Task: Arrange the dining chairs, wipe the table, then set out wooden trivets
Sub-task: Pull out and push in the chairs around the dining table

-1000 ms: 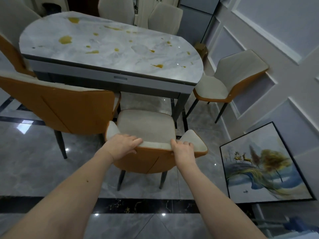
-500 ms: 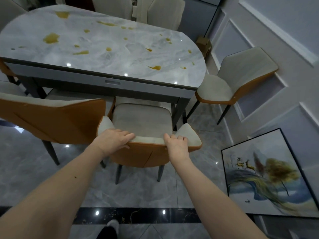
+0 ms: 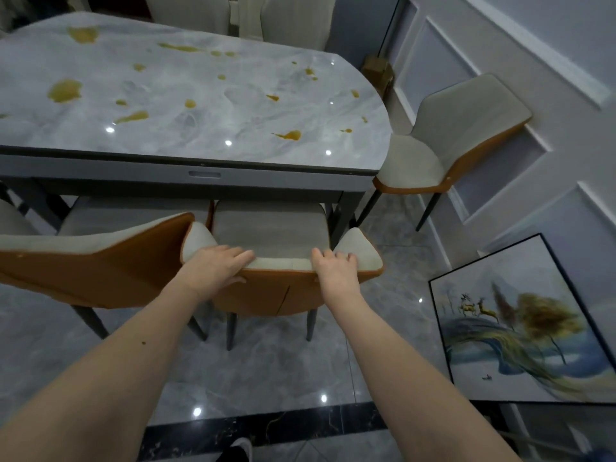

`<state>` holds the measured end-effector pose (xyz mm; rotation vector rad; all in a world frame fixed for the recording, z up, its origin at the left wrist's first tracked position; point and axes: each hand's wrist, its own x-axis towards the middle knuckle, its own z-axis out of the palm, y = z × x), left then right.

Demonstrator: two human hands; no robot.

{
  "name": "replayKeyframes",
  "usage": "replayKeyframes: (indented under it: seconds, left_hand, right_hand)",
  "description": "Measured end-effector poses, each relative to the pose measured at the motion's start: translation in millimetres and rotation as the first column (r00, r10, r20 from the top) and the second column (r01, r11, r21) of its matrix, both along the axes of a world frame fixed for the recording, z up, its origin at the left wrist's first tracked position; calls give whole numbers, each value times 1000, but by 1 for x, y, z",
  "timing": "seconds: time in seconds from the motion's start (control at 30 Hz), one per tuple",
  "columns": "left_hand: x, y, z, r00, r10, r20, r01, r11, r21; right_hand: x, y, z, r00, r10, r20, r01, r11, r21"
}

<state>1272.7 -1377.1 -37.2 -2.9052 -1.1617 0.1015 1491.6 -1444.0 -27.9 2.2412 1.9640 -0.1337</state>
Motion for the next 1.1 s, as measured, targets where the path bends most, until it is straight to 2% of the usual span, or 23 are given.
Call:
replayKeyframes:
  seconds: [0.2,0.37,0.5,0.6,0.73,0.83,1.1]
  left_hand:
    - [19,2,15,999,-1,-35,-3,993,-116]
    - [96,-12,21,995,-92,34,94,994,-51]
    - [164,-22,31,991,-113,65,117,990,-73]
    - [214,-27,42,993,-89,78,96,990,-105]
    - [312,-35,58,979,-23,202,55,986,-155]
    - [380,-35,67,979,-79,190,113,978,-175]
    - [537,-1,87,972,-164,166,188,971,-146]
  right_hand:
    - [14,4,-1,995,89,-47,-91,994,-58]
    - [50,1,2,965,222,-143,-228,973,-33]
    - [118,-13,5,957,255,-135,-256,967,13]
    - [180,-24,14,969,207,-132,-207,978,16]
    - [279,-41,35,981,106,-163,-107,994,2]
    - [342,-47,51,982,41,-186,-39,999,14]
    - [498,-27,77,982,-141,-127,134,989,-62]
